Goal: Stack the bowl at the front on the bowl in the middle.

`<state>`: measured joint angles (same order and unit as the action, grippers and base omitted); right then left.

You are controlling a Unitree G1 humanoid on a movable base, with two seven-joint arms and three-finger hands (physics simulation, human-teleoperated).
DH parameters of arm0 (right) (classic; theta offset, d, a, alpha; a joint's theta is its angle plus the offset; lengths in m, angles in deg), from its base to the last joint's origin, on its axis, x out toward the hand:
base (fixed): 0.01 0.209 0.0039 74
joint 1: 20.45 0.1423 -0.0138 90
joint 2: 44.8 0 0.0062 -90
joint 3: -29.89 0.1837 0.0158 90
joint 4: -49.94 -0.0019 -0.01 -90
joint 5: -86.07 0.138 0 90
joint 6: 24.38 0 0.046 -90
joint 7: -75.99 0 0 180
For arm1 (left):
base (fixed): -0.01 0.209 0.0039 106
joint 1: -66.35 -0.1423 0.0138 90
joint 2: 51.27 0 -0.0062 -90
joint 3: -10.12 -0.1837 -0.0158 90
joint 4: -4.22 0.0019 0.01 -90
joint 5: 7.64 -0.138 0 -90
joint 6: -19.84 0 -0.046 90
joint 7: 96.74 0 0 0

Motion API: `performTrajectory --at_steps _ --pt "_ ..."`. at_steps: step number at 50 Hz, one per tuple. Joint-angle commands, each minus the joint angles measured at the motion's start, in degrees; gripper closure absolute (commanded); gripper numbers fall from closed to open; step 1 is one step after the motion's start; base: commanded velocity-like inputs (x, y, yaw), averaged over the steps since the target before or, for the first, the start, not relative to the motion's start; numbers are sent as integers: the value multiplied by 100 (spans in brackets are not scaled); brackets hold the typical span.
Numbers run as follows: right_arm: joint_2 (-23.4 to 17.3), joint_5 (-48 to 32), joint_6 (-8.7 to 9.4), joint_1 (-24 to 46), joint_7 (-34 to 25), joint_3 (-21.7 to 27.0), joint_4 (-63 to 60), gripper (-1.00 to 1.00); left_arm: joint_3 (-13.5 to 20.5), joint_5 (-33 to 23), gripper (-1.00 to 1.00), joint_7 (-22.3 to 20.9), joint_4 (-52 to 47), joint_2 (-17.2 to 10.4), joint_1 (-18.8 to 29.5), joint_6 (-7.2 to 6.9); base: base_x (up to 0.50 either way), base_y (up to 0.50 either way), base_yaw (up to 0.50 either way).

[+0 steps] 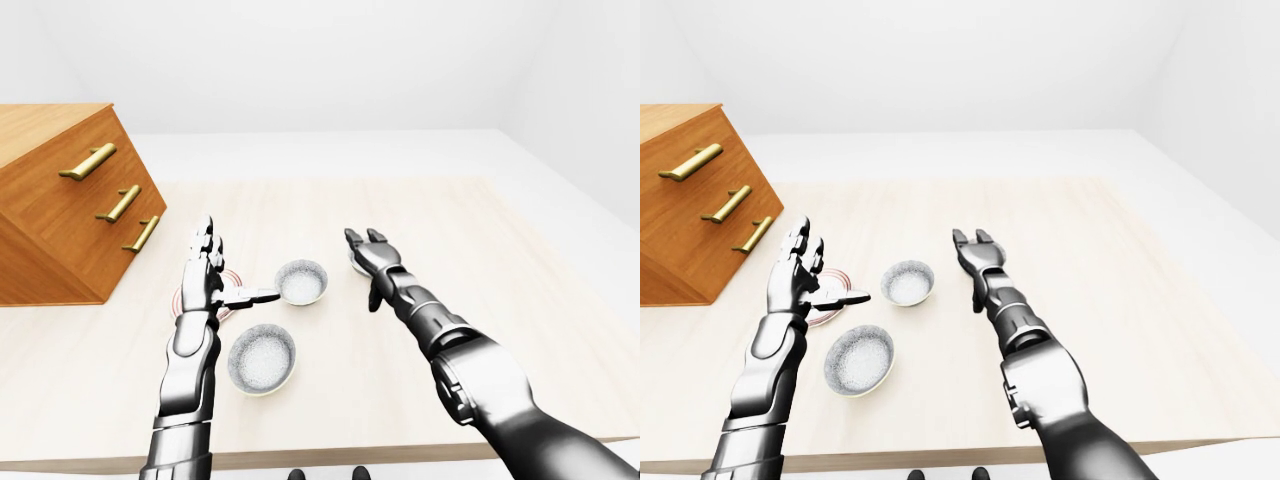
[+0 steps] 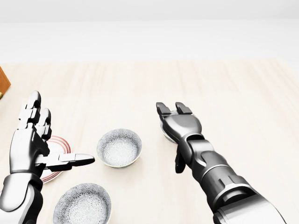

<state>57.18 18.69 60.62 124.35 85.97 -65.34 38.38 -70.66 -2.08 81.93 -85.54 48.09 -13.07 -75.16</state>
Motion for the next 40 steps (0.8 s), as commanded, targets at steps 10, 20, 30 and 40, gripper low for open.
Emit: performTrajectory --at_steps 10,20,30,40 --pt "112 -701 0 57 -223 -42 41 -100 22 59 -100 4 35 -11 -26 0 0 0 0" --pt "60 -735 0 21 -193 15 43 -100 20 60 -100 6 49 -14 -22 0 0 0 0" --pt "-94 -787 44 -54 -111 28 55 -100 21 58 -100 6 47 -10 -36 0 0 0 0" --pt "-206 -859 117 -140 -38 33 67 -100 20 55 -100 4 42 -8 -43 0 0 0 0"
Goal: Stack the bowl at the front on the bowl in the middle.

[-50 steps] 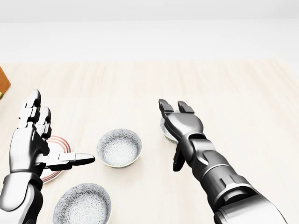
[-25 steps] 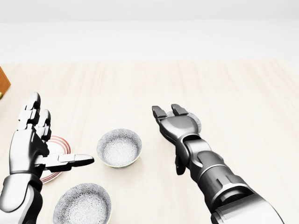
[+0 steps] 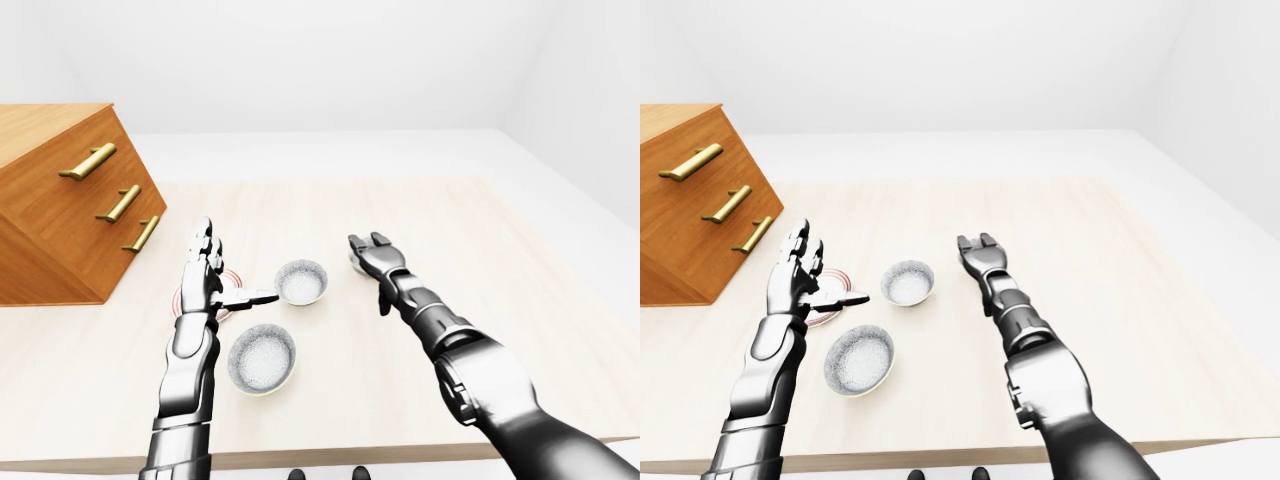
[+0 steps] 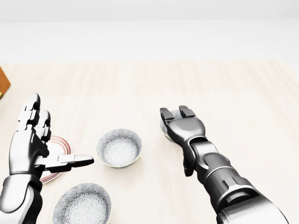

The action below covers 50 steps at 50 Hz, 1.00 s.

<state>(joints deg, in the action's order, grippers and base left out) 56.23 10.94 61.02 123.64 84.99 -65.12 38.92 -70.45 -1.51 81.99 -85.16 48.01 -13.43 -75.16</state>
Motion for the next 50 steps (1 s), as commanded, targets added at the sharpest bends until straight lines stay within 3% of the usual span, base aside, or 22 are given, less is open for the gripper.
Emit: performTrajectory --at_steps 1,7,10,11,23,50 --pt "-109 -93 108 -59 54 13 14 -100 1 3 -100 -4 12 2 -4 0 0 0 0" --pt "-102 -128 127 -58 26 25 17 -100 5 6 -100 -4 12 -2 -2 0 0 0 0" --pt "-80 -114 99 -22 -5 42 17 84 11 8 -100 1 11 -4 -5 0 0 0 0" --pt "-78 -108 84 -18 -10 47 17 100 13 9 -100 1 12 -6 -3 0 0 0 0" --pt "-11 -61 -41 26 -31 47 11 100 20 18 -100 3 10 -7 -19 0 0 0 0" --pt "-174 554 -41 -7 654 -81 -373 100 84 43 -100 12 -195 -38 -65 0 0 0 0"
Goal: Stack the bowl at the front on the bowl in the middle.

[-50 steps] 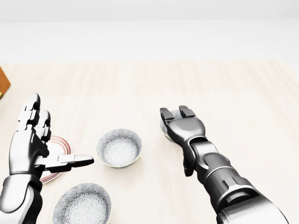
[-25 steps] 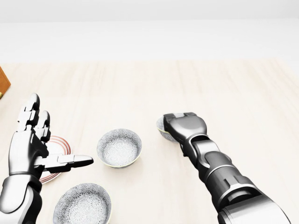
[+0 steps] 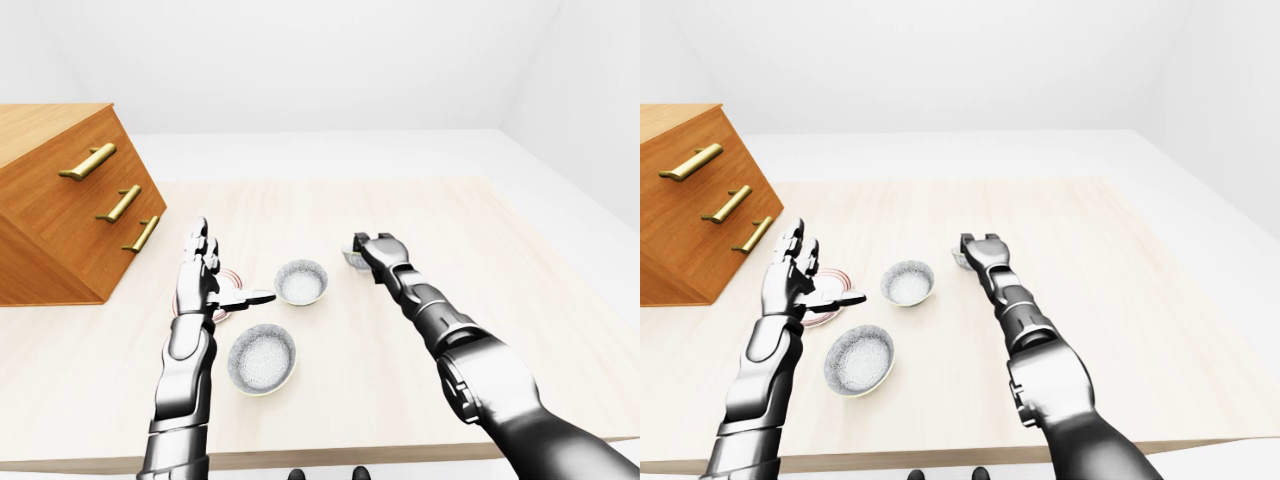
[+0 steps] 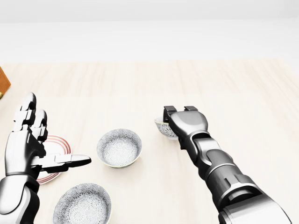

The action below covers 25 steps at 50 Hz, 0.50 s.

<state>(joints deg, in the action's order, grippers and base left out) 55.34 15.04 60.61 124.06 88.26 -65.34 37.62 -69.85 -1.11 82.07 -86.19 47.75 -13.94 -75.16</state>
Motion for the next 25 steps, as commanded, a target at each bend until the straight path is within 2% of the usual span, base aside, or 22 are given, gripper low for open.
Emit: performTrajectory --at_steps 1,8,14,21,25 --pt "-94 156 0 -64 343 -77 -269 100 24 3 -100 2 -108 -12 -18 0 0 0 0" --pt "-149 219 0 -187 448 -157 -591 100 48 3 -100 -8 -159 -23 -25 0 0 0 0" --pt "-30 285 0 -327 248 -186 -1106 100 73 7 -100 -11 -164 -37 -32 0 0 0 0" --pt "278 404 0 -794 -682 -201 -2753 100 74 4 -100 -17 -207 -45 -21 0 0 0 0" --pt "361 314 0 -1056 -958 -239 -3483 100 80 2 -100 -22 -200 -56 6 0 0 0 0"
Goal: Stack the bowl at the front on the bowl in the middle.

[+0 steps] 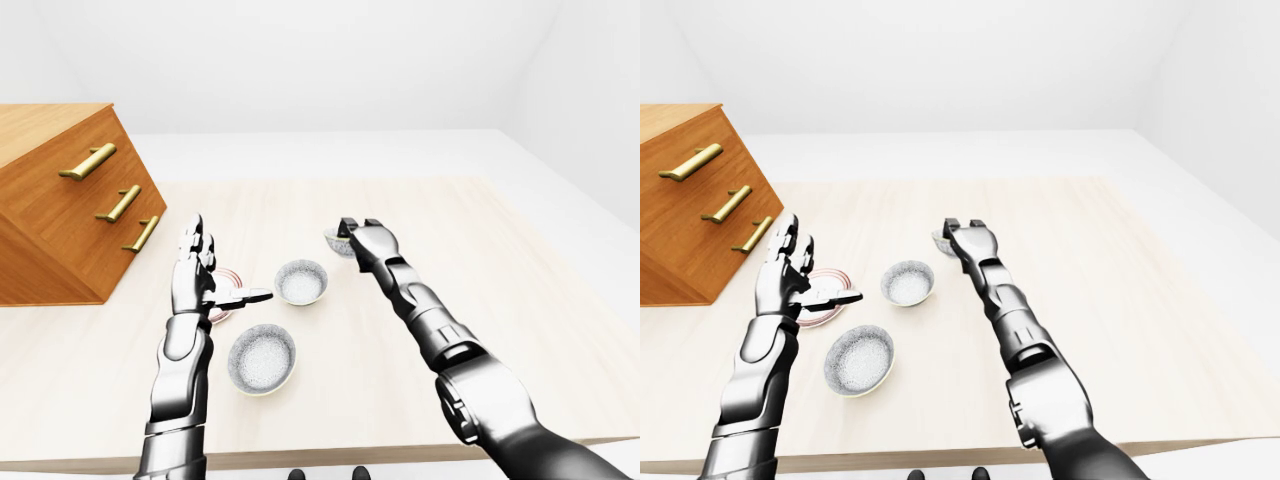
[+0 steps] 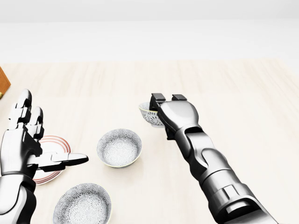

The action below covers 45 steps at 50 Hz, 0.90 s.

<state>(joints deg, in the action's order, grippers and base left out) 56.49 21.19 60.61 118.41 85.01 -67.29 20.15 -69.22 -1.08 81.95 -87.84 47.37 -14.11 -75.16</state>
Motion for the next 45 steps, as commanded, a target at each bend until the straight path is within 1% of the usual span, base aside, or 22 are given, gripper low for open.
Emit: performTrajectory --at_steps 1,11,18,21,25,33,38,45 --pt "265 -309 0 -538 -695 -41 -1844 100 17 -1 -100 -10 -37 -18 23 0 0 0 0" --pt "431 -441 0 -1280 -1408 -102 -3426 100 13 -6 -100 -9 -125 -3 -6 0 0 0 0" --pt "406 -488 0 -1517 -1545 -102 -3835 100 14 -6 -100 -11 -101 -4 12 0 0 0 0" --pt "481 -481 0 -1819 -1875 -161 -4508 100 11 -6 -100 -9 -99 3 -11 0 0 0 0" --pt "599 -477 0 -2194 -2139 -272 -5089 100 4 -8 -100 -8 -110 10 -20 0 0 0 0" --pt "696 -665 0 -2685 -2242 -476 -5519 100 -4 -5 -100 -6 -98 17 -17 0 0 0 0" --pt "738 -699 0 -2847 -2287 -533 -5676 100 -5 -4 -100 -5 -106 19 -20 0 0 0 0" --pt "791 -732 0 -2878 -2337 -589 -5746 100 -7 -7 -100 -3 -115 23 -25 0 0 0 0"
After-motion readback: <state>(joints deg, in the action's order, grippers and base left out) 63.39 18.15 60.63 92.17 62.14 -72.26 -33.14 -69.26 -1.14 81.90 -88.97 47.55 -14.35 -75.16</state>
